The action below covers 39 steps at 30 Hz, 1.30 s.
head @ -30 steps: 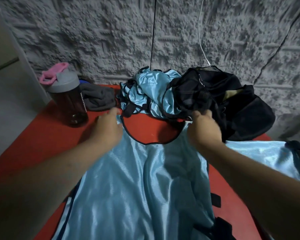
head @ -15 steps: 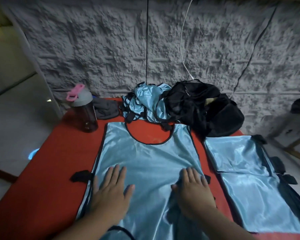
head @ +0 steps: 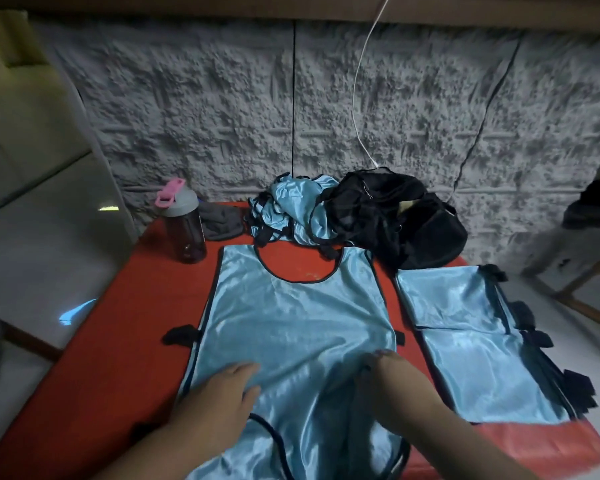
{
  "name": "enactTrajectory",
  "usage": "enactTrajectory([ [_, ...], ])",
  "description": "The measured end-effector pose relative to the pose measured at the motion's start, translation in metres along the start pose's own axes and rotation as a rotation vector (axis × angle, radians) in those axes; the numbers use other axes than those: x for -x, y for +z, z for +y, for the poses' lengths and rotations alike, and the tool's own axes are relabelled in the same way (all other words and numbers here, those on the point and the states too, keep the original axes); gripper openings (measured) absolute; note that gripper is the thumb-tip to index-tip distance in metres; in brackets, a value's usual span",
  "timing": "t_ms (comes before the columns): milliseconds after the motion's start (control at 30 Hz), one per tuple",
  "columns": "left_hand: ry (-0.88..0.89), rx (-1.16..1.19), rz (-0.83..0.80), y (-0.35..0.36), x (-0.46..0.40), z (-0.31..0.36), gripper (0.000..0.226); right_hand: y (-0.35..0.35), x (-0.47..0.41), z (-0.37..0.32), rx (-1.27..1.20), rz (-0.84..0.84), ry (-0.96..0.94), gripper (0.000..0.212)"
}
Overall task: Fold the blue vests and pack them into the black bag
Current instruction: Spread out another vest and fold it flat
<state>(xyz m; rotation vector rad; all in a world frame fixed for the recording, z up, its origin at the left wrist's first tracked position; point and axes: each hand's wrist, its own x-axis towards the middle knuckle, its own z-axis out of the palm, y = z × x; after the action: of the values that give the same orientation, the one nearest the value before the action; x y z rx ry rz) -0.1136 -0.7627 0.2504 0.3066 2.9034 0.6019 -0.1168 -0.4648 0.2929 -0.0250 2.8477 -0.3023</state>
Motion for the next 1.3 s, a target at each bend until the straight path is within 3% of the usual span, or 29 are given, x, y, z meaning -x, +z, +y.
enactTrajectory([
  [133,-0.005,0.035,-0.158,0.004,0.026,-0.017,0.050,0.028,0.010,0.030,0.045,-0.121,-0.043,0.047],
  [267,0.021,-0.036,-0.123,-0.005,0.044,-0.011,0.060,0.022,0.020,0.035,-0.091,0.084,0.083,0.049],
  [367,0.109,-0.046,-0.115,-0.007,0.060,0.009,0.074,0.019,0.029,0.030,-0.126,0.101,0.179,0.053],
  [467,0.096,-0.062,-0.090,-0.005,0.065,0.021,0.079,0.016,0.034,0.027,-0.177,0.139,0.275,0.040],
  [533,0.045,-0.092,-0.083,-0.004,0.065,0.027,0.078,0.015,0.037,0.023,-0.232,0.133,0.343,0.034],
  [667,-0.065,-0.098,-0.071,0.004,0.059,0.027,0.081,0.027,0.041,0.014,-0.328,0.126,0.413,0.050],
  [733,-0.114,-0.027,-0.069,0.005,0.057,0.026,0.082,0.030,0.043,0.012,-0.331,0.127,0.426,0.043],
  [933,-0.204,0.187,-0.092,0.001,0.054,0.019,0.063,0.021,0.039,0.013,-0.489,0.227,0.483,0.029],
  [1067,-0.213,0.182,-0.158,-0.001,0.053,0.007,0.037,0.014,0.038,0.016,-0.683,0.224,0.410,0.040],
  [1133,-0.213,0.136,-0.122,-0.002,0.053,0.006,0.013,0.012,0.043,0.014,-0.673,0.156,0.368,0.020],
  [1200,-0.196,0.116,-0.078,-0.004,0.054,0.007,0.026,0.009,0.046,0.016,-0.737,0.117,0.331,0.012],
  [1300,-0.203,0.216,-0.029,-0.009,0.054,0.012,0.030,0.003,0.045,0.021,-0.966,0.140,0.339,0.024],
])
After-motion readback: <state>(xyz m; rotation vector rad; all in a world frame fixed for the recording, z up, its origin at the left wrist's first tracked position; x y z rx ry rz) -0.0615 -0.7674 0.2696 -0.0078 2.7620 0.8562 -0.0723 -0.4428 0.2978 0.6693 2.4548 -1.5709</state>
